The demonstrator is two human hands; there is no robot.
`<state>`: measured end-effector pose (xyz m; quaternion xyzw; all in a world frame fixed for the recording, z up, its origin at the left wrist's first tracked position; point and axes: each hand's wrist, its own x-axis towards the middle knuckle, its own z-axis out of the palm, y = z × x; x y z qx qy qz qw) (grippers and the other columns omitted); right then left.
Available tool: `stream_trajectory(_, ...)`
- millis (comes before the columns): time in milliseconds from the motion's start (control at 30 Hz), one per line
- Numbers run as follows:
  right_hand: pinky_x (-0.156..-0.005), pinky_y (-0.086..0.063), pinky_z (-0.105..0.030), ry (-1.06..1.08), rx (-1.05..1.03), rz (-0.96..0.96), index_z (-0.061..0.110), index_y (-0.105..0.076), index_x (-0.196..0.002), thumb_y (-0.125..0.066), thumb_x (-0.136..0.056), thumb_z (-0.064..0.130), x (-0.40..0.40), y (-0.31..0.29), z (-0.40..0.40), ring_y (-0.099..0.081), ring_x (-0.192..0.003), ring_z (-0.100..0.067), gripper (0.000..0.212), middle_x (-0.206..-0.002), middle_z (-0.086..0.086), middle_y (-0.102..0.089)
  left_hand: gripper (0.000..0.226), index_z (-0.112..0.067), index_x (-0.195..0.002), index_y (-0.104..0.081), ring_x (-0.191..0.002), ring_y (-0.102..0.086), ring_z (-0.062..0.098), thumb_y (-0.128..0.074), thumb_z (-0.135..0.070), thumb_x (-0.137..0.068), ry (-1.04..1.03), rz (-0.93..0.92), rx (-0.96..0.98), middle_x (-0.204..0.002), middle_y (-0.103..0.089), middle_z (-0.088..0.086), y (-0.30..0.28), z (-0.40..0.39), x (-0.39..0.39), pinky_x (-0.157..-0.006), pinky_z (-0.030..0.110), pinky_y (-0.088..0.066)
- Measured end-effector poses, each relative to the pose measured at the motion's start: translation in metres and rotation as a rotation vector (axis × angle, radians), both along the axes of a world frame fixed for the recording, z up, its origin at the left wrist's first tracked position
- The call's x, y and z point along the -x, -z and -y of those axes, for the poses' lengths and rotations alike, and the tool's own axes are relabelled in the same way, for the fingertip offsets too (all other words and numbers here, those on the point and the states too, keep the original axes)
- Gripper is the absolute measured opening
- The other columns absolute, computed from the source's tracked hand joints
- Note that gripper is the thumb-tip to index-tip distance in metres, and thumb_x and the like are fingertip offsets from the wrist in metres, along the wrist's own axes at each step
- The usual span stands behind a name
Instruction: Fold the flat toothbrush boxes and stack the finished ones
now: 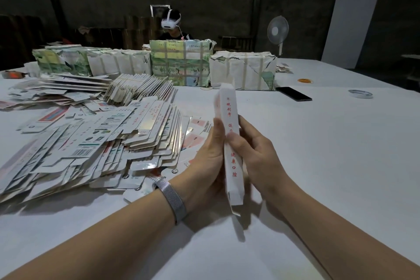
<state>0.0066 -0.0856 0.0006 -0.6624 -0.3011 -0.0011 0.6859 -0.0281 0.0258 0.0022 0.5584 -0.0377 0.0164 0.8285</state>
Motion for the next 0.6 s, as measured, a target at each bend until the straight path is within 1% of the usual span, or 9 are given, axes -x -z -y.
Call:
stream_trajectory(33, -0.087, -0.058, -0.03, -0.005, -0.028, 0.001, 0.032, -0.054, -0.137, -0.056, -0.089, 0.037, 0.0, 0.0, 0.001, -0.069, -0.107, -0.016, 0.049, -0.116, 0.004, -0.071, 0.079, -0.022, -0.135, -0.058, -0.097, -0.073, 0.032, -0.052, -0.071, -0.074, -0.003, 0.01, -0.016, -0.11, -0.071, 0.017, 0.001, -0.001, 0.0, -0.078, 0.04, -0.06)
stream_trajectory(100, -0.086, -0.058, -0.029, -0.016, -0.068, -0.025, 0.034, -0.057, -0.131, -0.052, -0.09, 0.035, 0.0, 0.002, 0.002, -0.07, -0.106, -0.017, 0.04, -0.115, 0.007, -0.072, 0.063, -0.025, -0.134, -0.057, -0.099, -0.072, 0.03, -0.056, -0.06, -0.082, -0.022, 0.035, -0.032, -0.11, -0.071, 0.014, 0.001, -0.003, -0.001, -0.081, 0.04, -0.06)
stream_trajectory(167, -0.082, -0.059, -0.03, -0.033, -0.098, -0.066, 0.033, -0.058, -0.126, -0.049, -0.094, 0.033, 0.002, 0.004, 0.002, -0.071, -0.102, -0.019, 0.033, -0.111, 0.005, -0.073, 0.055, -0.028, -0.133, -0.057, -0.098, -0.074, 0.029, -0.062, -0.05, -0.084, -0.051, 0.053, -0.051, -0.109, -0.073, 0.012, 0.002, -0.005, -0.002, -0.079, 0.038, -0.061)
stream_trajectory(233, -0.077, -0.059, -0.028, -0.039, -0.112, -0.081, 0.03, -0.059, -0.124, -0.047, -0.1, 0.026, 0.003, 0.004, 0.003, -0.073, -0.095, -0.02, 0.028, -0.105, 0.003, -0.074, 0.054, -0.03, -0.134, -0.056, -0.095, -0.075, 0.027, -0.064, -0.048, -0.084, -0.08, 0.07, -0.076, -0.108, -0.075, 0.01, 0.003, -0.006, -0.002, -0.076, 0.037, -0.061)
stream_trajectory(300, -0.074, -0.059, -0.027, -0.03, -0.111, -0.082, 0.032, -0.058, -0.124, -0.046, -0.098, 0.028, 0.005, 0.001, 0.003, -0.073, -0.093, -0.021, 0.029, -0.103, 0.003, -0.074, 0.051, -0.03, -0.136, -0.054, -0.093, -0.075, 0.027, -0.064, -0.046, -0.088, -0.098, 0.09, -0.095, -0.107, -0.075, 0.008, 0.006, -0.005, -0.003, -0.074, 0.036, -0.061)
stream_trajectory(367, -0.073, -0.06, -0.03, -0.013, -0.109, -0.085, 0.038, -0.055, -0.126, -0.047, -0.096, 0.031, 0.004, 0.0, 0.005, -0.073, -0.094, -0.022, 0.032, -0.107, 0.003, -0.073, 0.041, -0.03, -0.135, -0.053, -0.093, -0.075, 0.025, -0.063, -0.039, -0.096, -0.102, 0.103, -0.105, -0.107, -0.075, 0.008, 0.008, -0.006, -0.006, -0.073, 0.035, -0.061)
stream_trajectory(500, -0.072, -0.062, -0.034, 0.009, -0.114, -0.137, 0.042, -0.039, -0.143, -0.043, -0.106, 0.021, 0.001, 0.0, 0.011, -0.074, -0.095, -0.024, 0.043, -0.114, 0.001, -0.072, 0.038, -0.035, -0.125, -0.053, -0.084, -0.076, 0.019, -0.051, -0.034, -0.088, -0.106, 0.102, -0.172, -0.097, -0.076, 0.001, 0.01, -0.008, -0.006, -0.068, 0.029, -0.06)
stream_trajectory(567, -0.073, -0.062, -0.034, -0.011, -0.121, -0.132, 0.046, -0.037, -0.142, -0.043, -0.106, 0.02, 0.002, 0.0, 0.013, -0.074, -0.096, -0.024, 0.044, -0.11, 0.004, -0.074, 0.029, -0.037, -0.128, -0.05, -0.09, -0.075, 0.019, -0.048, -0.029, -0.101, -0.116, 0.131, -0.245, -0.106, -0.073, 0.004, 0.009, -0.01, -0.005, -0.072, 0.029, -0.06)
stream_trajectory(600, -0.073, -0.061, -0.033, -0.016, -0.12, -0.118, 0.047, -0.038, -0.141, -0.042, -0.106, 0.02, 0.002, -0.001, 0.013, -0.073, -0.098, -0.022, 0.044, -0.109, 0.007, -0.074, 0.031, -0.039, -0.133, -0.047, -0.095, -0.074, 0.018, -0.045, -0.026, -0.105, -0.124, 0.159, -0.291, -0.113, -0.07, 0.004, 0.008, -0.01, -0.004, -0.074, 0.029, -0.06)
